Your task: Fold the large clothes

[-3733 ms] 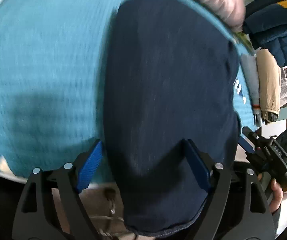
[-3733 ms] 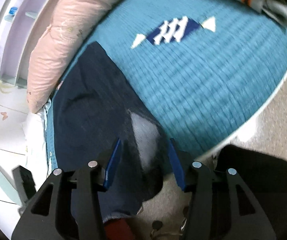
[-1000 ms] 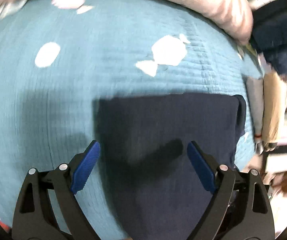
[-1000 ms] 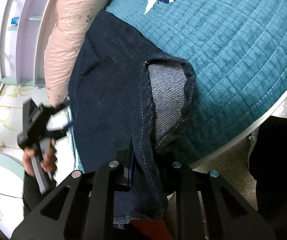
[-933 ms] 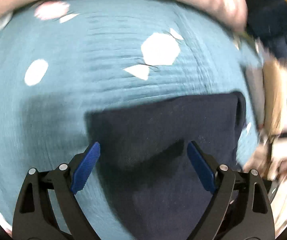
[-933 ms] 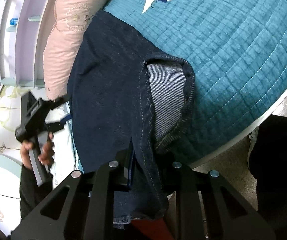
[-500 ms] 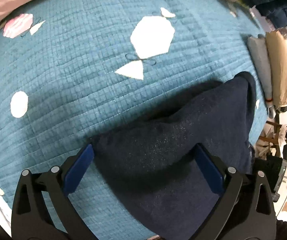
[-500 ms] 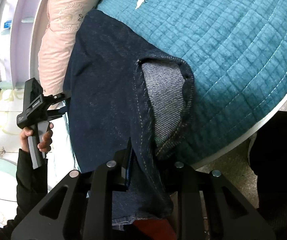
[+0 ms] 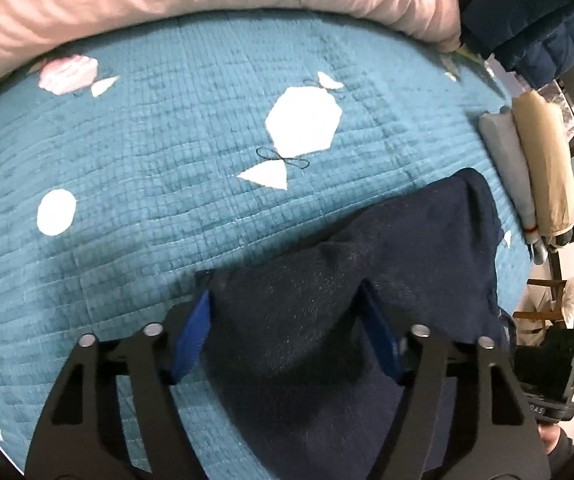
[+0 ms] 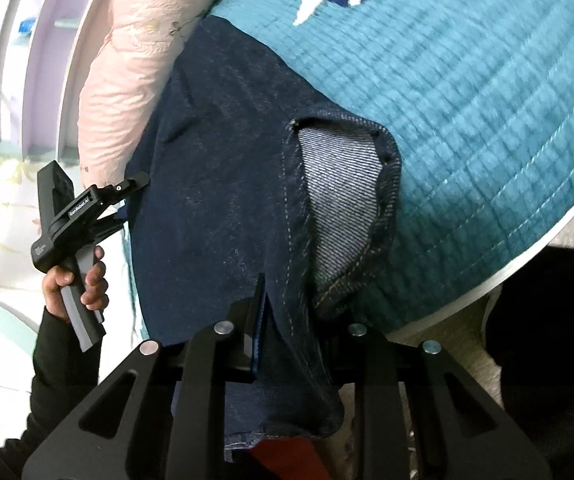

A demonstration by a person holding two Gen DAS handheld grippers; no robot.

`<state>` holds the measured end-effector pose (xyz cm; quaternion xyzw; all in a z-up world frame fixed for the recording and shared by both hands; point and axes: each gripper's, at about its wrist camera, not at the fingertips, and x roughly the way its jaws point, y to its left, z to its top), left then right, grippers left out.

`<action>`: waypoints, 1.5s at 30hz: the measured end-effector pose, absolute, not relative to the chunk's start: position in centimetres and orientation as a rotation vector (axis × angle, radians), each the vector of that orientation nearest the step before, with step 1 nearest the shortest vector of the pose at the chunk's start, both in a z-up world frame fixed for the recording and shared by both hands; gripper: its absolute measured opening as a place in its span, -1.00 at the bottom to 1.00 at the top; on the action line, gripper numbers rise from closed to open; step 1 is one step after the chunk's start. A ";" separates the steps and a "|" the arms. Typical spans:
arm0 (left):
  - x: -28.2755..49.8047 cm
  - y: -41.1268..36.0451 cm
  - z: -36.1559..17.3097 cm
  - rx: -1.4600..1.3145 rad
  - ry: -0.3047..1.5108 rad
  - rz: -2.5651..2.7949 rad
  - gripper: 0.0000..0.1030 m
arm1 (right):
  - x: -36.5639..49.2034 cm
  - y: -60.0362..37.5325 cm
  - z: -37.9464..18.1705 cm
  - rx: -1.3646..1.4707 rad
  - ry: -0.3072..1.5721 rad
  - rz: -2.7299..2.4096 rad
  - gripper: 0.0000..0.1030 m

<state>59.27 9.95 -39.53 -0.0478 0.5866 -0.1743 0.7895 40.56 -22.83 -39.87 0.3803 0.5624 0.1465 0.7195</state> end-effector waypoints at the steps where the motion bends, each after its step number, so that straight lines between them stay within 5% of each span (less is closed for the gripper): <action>1: 58.9 10.0 -39.2 -0.107 1.250 -0.372 0.27 | 40.6 -22.5 -39.4 0.809 1.236 0.325 -0.65; 25: 55.2 5.4 -23.9 -0.176 0.995 -0.526 0.20 | 39.8 -27.7 -27.7 0.775 0.990 0.374 -0.70; 35: 59.0 -7.4 -17.2 -0.129 0.939 -0.705 0.20 | 39.1 -32.7 -26.0 0.774 0.857 0.294 -0.70; 45: 65.9 -25.6 -14.9 -0.106 0.974 -0.914 0.19 | 40.8 -48.1 -22.0 0.809 0.766 0.161 -0.70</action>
